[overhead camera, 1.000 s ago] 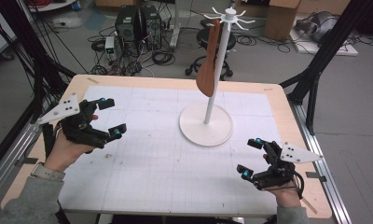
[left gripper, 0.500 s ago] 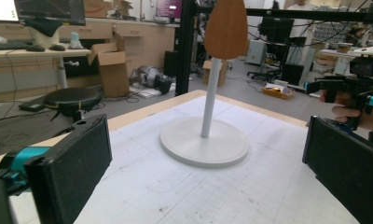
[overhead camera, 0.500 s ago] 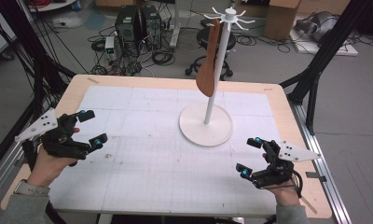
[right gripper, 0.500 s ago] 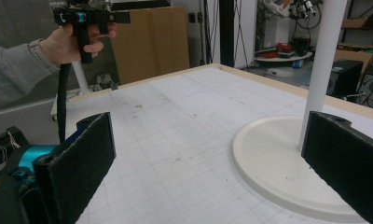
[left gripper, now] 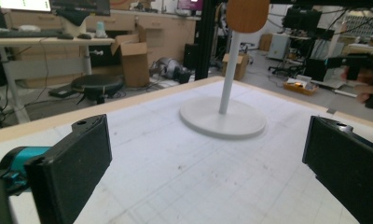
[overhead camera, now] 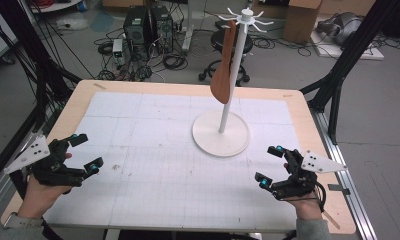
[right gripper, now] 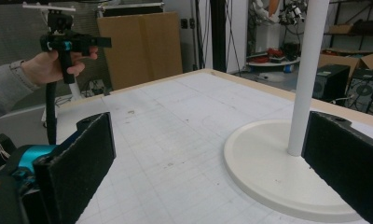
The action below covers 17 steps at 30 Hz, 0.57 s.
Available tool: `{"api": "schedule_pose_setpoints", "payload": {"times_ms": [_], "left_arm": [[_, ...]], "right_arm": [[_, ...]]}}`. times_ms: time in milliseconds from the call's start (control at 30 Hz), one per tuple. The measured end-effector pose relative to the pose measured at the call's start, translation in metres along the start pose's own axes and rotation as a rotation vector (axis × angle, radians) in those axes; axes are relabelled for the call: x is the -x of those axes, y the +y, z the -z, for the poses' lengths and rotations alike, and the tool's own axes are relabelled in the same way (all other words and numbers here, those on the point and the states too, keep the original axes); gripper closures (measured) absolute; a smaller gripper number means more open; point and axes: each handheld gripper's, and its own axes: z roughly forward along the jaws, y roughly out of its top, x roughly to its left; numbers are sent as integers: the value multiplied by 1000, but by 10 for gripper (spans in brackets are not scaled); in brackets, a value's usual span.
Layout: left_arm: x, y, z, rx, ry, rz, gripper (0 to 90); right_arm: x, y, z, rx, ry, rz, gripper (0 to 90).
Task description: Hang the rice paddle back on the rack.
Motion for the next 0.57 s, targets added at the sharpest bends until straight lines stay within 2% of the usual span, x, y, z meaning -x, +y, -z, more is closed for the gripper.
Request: {"api": "schedule_pose_setpoints", "payload": {"times_ms": [167,333,500,567], "left_arm": [[-5,-5,13,2,31,11,17],[-4,-11,19,2,46,9,17],[-2,-16,22,8,34,-3,17],[-1,-16,22,10,47,-4,17]], "right_arm": [[0,0,2,1,-14,2,18],[0,-3,5,0,-44,4,18],[2,-8,7,3,-65,-10,18],[2,-8,7,-1,-68,-12,18]]}}
